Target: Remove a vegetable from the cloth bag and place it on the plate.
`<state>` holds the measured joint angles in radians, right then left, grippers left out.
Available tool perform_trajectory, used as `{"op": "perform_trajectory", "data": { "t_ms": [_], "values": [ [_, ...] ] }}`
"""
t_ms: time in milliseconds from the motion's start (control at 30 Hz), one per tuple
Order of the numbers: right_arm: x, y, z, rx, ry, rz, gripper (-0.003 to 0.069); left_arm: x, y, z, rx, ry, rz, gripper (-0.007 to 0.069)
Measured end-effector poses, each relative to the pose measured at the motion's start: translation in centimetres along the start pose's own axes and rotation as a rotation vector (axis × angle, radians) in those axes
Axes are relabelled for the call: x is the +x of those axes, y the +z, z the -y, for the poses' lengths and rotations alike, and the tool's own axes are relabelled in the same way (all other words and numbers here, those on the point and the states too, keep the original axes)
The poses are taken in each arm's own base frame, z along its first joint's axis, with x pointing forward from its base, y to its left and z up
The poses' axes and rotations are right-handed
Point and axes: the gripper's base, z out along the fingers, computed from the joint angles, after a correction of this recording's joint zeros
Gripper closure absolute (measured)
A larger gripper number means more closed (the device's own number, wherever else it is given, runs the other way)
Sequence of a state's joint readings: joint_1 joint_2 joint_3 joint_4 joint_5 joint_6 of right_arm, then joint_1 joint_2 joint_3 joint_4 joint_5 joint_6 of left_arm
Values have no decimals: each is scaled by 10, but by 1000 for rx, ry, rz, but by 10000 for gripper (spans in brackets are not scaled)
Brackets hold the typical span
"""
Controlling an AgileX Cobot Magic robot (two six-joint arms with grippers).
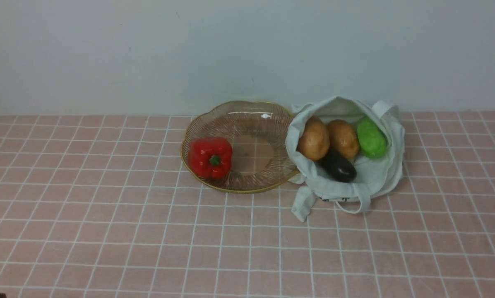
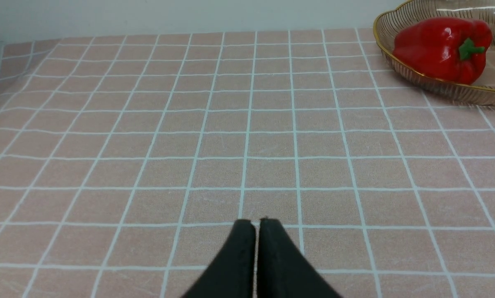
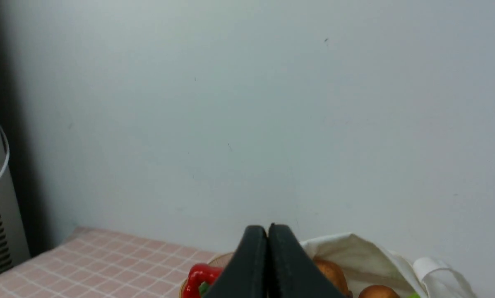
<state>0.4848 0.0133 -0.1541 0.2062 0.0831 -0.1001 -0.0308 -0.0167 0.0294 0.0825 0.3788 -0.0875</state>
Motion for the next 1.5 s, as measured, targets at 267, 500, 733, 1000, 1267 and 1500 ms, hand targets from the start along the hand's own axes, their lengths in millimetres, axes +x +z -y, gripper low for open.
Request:
{"op": "perform_trajectory", "data": {
  "t_ms": [267, 500, 733, 1000, 1267, 1500],
  "values": [
    [24, -2, 2, 6, -14, -42, 673, 0, 0, 0, 0, 0, 0, 629],
    [31, -3, 4, 36, -122, -117, 673, 0, 0, 0, 0, -1, 0, 629],
    [55, -10, 19, 298, -159, -353, 673, 0, 0, 0, 0, -1, 0, 629],
    [81, -17, 30, 431, -183, -455, 673, 0, 0, 0, 1, -3, 0, 629],
    [81, -16, 27, 390, -149, -447, 673, 0, 0, 0, 1, -3, 0, 629],
    [81, -16, 27, 389, -144, -446, 673, 0, 0, 0, 1, -3, 0, 629]
  ]
}}
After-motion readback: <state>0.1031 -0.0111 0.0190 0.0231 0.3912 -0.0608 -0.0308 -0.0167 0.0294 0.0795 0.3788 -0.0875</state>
